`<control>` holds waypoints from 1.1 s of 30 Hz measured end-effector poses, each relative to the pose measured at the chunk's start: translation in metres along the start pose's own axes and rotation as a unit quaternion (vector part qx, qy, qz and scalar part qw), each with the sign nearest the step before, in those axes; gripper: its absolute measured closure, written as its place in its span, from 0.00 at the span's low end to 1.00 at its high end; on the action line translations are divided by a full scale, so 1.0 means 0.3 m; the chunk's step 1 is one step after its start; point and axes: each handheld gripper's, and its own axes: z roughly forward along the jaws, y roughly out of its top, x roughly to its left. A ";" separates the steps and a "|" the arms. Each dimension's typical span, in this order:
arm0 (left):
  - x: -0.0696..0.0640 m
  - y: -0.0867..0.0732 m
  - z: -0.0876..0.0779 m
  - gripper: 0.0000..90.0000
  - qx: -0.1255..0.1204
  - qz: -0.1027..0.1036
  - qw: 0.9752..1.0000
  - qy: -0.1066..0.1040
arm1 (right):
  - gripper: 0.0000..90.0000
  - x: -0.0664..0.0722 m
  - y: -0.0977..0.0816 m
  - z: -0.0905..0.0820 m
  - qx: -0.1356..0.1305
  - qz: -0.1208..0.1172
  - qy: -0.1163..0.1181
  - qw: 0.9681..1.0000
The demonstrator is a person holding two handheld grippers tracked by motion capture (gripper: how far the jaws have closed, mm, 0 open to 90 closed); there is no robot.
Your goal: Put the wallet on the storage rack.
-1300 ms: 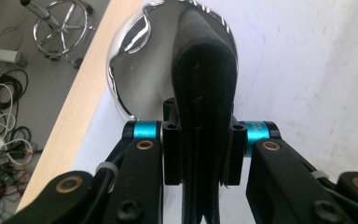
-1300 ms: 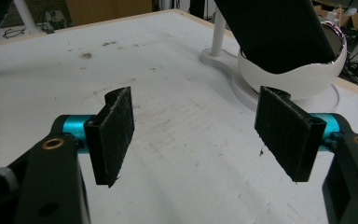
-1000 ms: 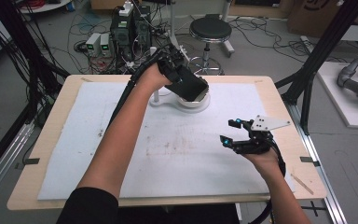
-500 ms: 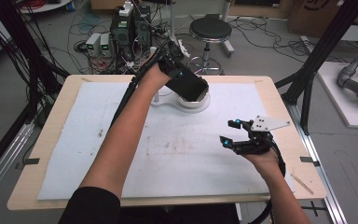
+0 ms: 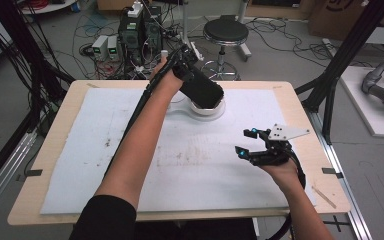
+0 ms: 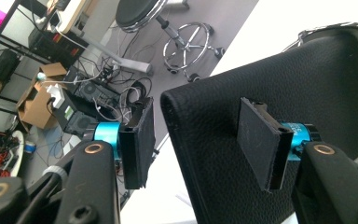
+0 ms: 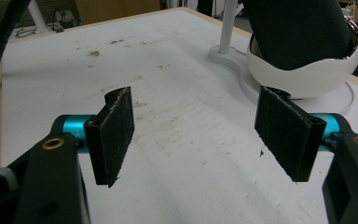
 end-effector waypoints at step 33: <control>0.081 -0.012 -0.184 0.41 -0.080 -0.042 0.996 -0.011 | 0.32 0.004 -0.001 0.009 -0.004 0.006 0.003 1.000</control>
